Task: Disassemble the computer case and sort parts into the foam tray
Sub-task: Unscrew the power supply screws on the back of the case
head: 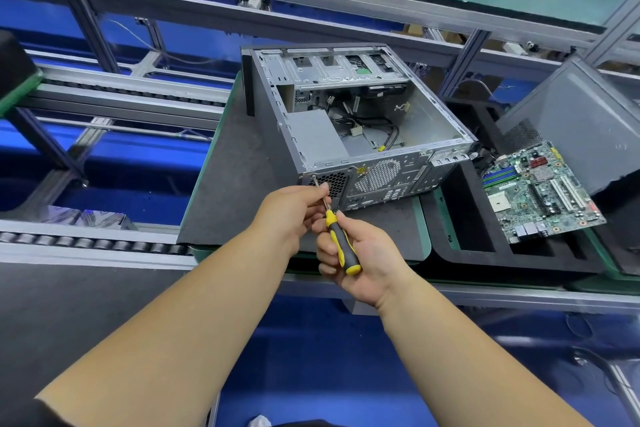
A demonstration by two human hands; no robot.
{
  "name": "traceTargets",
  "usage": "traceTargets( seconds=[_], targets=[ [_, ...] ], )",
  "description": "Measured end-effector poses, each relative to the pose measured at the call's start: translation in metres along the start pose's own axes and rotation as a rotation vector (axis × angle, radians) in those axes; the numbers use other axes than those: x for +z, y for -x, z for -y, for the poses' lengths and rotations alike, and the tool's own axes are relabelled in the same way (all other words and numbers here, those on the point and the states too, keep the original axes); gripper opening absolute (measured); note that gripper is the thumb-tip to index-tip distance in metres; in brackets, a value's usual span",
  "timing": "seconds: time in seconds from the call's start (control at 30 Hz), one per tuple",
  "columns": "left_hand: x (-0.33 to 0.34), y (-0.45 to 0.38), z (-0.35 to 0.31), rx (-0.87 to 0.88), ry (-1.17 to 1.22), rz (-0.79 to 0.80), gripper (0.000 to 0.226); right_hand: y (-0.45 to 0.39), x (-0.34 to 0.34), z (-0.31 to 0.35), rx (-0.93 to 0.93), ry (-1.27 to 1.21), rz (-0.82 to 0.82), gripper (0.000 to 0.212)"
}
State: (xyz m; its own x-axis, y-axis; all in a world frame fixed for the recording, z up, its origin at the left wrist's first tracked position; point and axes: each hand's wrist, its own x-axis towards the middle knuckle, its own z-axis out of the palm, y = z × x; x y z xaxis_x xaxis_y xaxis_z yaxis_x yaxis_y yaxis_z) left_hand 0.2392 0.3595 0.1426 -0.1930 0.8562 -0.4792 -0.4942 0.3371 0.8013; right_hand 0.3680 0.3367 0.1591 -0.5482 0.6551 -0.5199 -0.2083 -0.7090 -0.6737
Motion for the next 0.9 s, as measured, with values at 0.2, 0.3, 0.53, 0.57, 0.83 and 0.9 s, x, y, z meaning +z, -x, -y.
traceTargets(
  seconds=[0.2,0.3,0.53,0.57,0.83,0.9],
  targets=[
    [0.000,0.001,-0.002,-0.056,0.043,-0.015,0.009,0.000,0.001,0.004,-0.027,0.137,-0.052,0.037],
    [-0.001,0.002,-0.002,-0.080,0.031,-0.031,0.015,0.001,0.001,0.006,-0.045,0.334,-0.140,0.032],
    [0.000,0.003,-0.004,-0.071,-0.031,-0.083,0.023,0.005,0.006,0.011,-0.191,1.011,-0.371,0.031],
    [0.001,0.003,-0.004,-0.067,-0.039,-0.085,0.021,0.005,0.008,0.011,-0.220,1.159,-0.416,0.032],
    [0.001,0.000,-0.001,0.024,-0.077,-0.050,0.016,-0.001,0.014,0.006,-0.416,1.723,-0.553,0.024],
    [0.000,-0.001,0.000,0.034,-0.075,-0.051,0.018,-0.001,0.011,0.010,-0.294,1.432,-0.445,0.033]
  ],
)
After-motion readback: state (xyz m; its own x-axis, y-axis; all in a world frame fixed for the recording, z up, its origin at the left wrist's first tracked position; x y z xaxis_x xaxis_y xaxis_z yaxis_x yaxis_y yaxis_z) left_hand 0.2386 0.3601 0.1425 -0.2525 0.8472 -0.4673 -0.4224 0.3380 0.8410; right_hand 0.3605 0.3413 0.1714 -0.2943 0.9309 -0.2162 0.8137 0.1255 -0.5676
